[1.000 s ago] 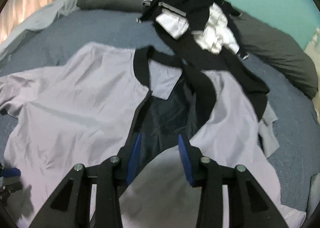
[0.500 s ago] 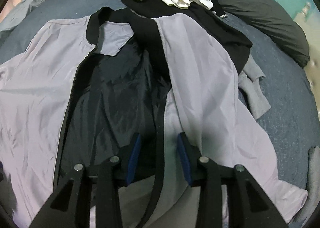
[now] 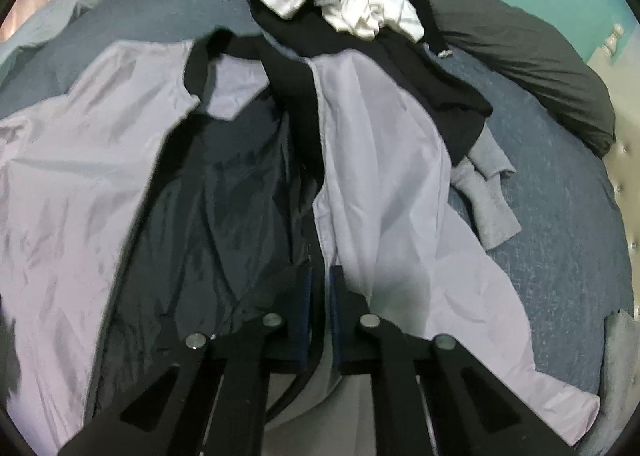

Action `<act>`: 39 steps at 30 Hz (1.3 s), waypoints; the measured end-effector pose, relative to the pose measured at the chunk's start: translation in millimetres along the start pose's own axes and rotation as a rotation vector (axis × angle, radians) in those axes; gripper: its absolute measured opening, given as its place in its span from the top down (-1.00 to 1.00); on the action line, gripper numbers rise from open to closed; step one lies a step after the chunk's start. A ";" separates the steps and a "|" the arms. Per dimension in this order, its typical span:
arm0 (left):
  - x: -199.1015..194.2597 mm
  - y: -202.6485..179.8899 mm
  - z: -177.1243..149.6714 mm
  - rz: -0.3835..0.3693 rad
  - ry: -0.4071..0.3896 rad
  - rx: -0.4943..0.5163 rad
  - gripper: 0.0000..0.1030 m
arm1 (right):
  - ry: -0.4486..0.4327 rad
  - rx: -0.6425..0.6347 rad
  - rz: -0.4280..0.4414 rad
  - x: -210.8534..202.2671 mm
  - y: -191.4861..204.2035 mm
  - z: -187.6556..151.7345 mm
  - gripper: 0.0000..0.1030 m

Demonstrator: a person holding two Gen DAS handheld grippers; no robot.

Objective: Fold clothes

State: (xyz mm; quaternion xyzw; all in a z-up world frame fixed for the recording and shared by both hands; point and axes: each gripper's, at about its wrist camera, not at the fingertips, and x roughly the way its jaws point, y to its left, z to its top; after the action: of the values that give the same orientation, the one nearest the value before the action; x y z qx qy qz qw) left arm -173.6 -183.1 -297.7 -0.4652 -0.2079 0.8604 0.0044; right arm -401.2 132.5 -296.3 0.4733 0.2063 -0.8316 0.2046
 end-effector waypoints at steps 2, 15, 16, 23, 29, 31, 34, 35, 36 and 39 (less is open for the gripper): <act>-0.5 -0.3 -1.1 -0.001 0.000 0.001 0.28 | -0.050 0.032 0.042 -10.2 -4.8 3.1 0.88; 0.4 -1.4 -3.1 -0.005 0.003 -0.003 0.28 | -0.223 0.162 0.370 -61.9 35.6 40.7 0.88; 0.8 -1.7 -3.0 -0.005 0.004 -0.002 0.28 | -0.206 0.171 0.372 -53.1 39.5 43.4 0.88; 2.2 0.1 -3.7 -0.002 0.006 -0.003 0.28 | -0.079 0.195 0.354 5.5 73.5 53.5 0.88; 3.0 -1.4 -4.6 0.003 0.004 -0.002 0.28 | -0.015 0.262 0.380 32.0 77.0 59.8 0.80; 4.4 -1.8 -4.9 0.005 0.007 -0.003 0.28 | -0.060 0.278 0.392 20.3 68.0 58.9 0.79; 5.1 -3.8 -5.7 0.005 0.009 -0.003 0.28 | -0.146 0.303 0.423 -7.2 46.9 51.8 0.58; 5.0 -4.8 -6.3 0.005 0.009 0.000 0.28 | -0.157 0.296 0.428 -14.5 41.5 47.5 0.54; 4.9 -5.7 -6.9 0.005 0.009 0.002 0.28 | -0.159 0.290 0.430 -18.2 39.0 43.7 0.53; 4.3 -8.2 -7.2 0.006 0.008 0.005 0.28 | -0.132 0.246 0.441 -24.4 35.3 25.0 0.53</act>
State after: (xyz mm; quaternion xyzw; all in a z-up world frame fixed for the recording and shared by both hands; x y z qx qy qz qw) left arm -171.8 -172.2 -301.7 -0.4693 -0.2042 0.8591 0.0037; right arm -388.4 93.3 -268.6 0.4728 -0.0184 -0.8149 0.3348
